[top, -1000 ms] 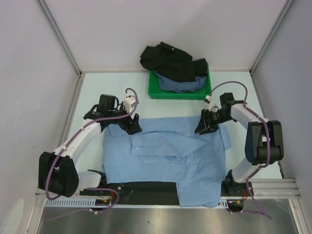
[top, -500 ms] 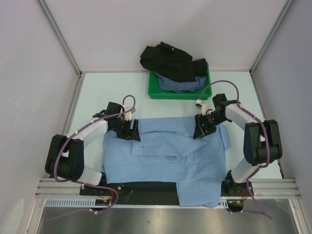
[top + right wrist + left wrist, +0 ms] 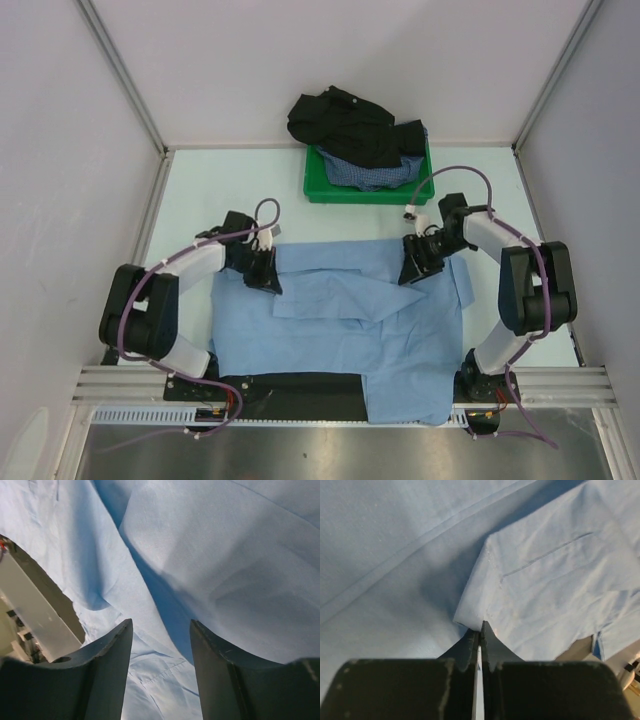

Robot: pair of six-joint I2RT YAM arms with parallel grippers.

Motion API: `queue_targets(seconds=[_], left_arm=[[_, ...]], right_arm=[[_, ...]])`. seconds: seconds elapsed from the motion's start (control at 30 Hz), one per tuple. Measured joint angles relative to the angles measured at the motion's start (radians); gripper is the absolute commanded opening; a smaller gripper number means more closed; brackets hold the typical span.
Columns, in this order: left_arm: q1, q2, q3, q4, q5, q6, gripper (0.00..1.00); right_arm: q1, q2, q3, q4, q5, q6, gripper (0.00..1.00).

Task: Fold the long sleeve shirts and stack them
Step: Fold the shirt

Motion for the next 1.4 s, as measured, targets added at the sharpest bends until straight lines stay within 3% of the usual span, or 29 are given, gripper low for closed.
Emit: queue_targets(seconds=[0.1, 0.2, 0.33, 0.47, 0.57, 0.73, 0.9, 1.03, 1.2, 1.33, 1.4], left_arm=[[-0.024, -0.018, 0.111, -0.078, -0.002, 0.057, 0.0], [-0.109, -0.024, 0.349, -0.158, -0.018, 0.165, 0.0], [-0.356, -0.025, 0.731, -0.259, -0.071, 0.396, 0.0], [-0.642, -0.05, 0.906, -0.332, -0.143, 0.608, 0.0], [-0.781, -0.069, 0.933, -0.394, -0.212, 0.736, 0.0], [-0.873, -0.069, 0.97, -0.428, -0.347, 0.872, 0.01], [-1.056, -0.086, 0.971, -0.418, -0.457, 1.01, 0.0], [-1.196, -0.063, 0.966, -0.434, -0.508, 1.03, 0.0], [-1.247, 0.019, 0.999, -0.423, -0.544, 1.028, 0.02], [-1.306, 0.03, 0.936, -0.354, -0.61, 1.077, 0.06], [-1.336, 0.062, 0.919, -0.352, -0.639, 1.093, 0.03]], right_arm=[[-0.042, 0.0, 0.0, -0.005, -0.04, -0.001, 0.54], [-0.137, 0.0, 0.006, -0.021, -0.106, 0.0, 0.55], [-0.288, -0.006, 0.05, -0.051, -0.178, 0.003, 0.57], [-0.389, -0.048, 0.099, -0.084, -0.23, -0.015, 0.59], [-0.451, -0.096, 0.111, -0.119, -0.267, -0.048, 0.59], [-0.529, -0.116, 0.153, -0.222, -0.291, -0.162, 0.59], [-0.545, -0.116, 0.178, -0.314, -0.303, -0.271, 0.54], [-0.536, -0.116, 0.189, -0.355, -0.301, -0.309, 0.49], [-0.507, -0.126, 0.215, -0.373, -0.298, -0.341, 0.5], [-0.478, -0.146, 0.215, -0.38, -0.287, -0.357, 0.49], [-0.468, -0.156, 0.215, -0.38, -0.28, -0.363, 0.49]])
